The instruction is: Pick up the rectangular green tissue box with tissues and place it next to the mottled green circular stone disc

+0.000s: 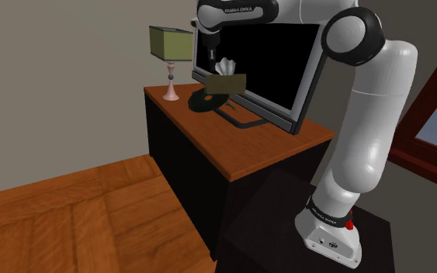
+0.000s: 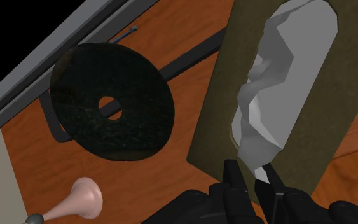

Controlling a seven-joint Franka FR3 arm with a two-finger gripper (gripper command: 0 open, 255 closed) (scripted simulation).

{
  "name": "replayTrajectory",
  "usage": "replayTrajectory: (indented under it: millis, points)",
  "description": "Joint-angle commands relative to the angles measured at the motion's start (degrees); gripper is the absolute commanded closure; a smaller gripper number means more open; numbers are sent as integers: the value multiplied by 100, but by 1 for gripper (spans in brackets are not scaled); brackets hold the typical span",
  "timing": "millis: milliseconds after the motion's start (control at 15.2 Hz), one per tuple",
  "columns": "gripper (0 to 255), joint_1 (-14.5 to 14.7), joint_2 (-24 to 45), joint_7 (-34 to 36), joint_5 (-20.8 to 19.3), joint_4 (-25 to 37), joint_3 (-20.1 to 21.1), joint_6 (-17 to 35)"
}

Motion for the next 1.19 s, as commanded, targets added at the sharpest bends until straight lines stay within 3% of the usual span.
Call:
replayTrajectory:
  millis: [0, 1122]
  points:
    - [255, -31, 366, -75, 30, 437, -19, -47]
    - [255, -64, 328, 382, -113, -889, -42, 1168]
